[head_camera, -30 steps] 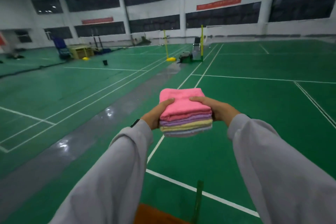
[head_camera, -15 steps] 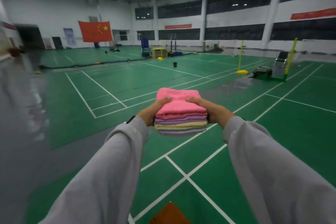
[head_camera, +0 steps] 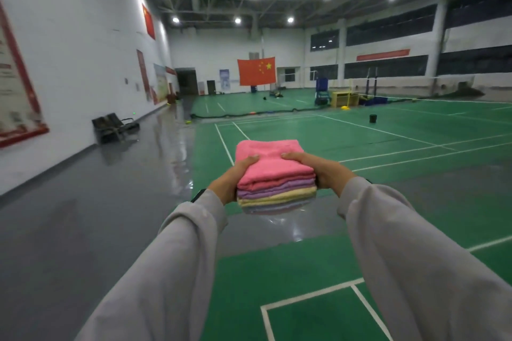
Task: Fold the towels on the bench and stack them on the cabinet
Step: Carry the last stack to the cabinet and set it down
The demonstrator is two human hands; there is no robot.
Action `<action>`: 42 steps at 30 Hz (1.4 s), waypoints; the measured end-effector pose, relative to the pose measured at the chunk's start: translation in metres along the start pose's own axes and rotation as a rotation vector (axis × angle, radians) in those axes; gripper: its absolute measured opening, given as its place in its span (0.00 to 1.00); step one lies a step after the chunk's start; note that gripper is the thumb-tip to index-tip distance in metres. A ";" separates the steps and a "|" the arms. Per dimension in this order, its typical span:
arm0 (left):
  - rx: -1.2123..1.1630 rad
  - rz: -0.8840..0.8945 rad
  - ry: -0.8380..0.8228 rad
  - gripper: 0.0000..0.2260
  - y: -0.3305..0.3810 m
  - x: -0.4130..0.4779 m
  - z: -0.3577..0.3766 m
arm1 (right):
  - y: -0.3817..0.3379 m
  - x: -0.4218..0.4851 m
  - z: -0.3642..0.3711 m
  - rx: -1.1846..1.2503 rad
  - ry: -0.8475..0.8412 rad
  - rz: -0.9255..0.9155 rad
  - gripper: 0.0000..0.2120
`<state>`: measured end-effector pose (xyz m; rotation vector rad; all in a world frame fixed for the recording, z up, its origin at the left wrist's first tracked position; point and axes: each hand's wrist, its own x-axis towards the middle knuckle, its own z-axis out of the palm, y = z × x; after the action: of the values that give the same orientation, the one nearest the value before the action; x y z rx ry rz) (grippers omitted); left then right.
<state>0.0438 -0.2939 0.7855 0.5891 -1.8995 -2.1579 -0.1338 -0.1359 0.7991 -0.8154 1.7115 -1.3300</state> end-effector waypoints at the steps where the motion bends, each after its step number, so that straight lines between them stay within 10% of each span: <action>1: -0.008 0.006 0.043 0.34 0.002 -0.006 -0.022 | -0.006 0.019 0.019 -0.005 -0.032 -0.009 0.35; 24: -0.150 0.123 0.869 0.26 0.028 -0.193 -0.446 | -0.141 0.300 0.495 -0.160 -0.760 -0.150 0.39; 36: -0.172 0.158 1.316 0.47 0.002 -0.304 -0.659 | -0.172 0.375 0.770 -0.214 -1.071 -0.161 0.36; 42: -0.191 0.159 1.396 0.32 -0.012 -0.362 -0.761 | -0.172 0.403 0.913 -0.228 -1.166 -0.120 0.32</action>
<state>0.6943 -0.8290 0.7616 1.3288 -0.8781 -1.1213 0.4856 -0.9371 0.7700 -1.4535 0.8625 -0.4747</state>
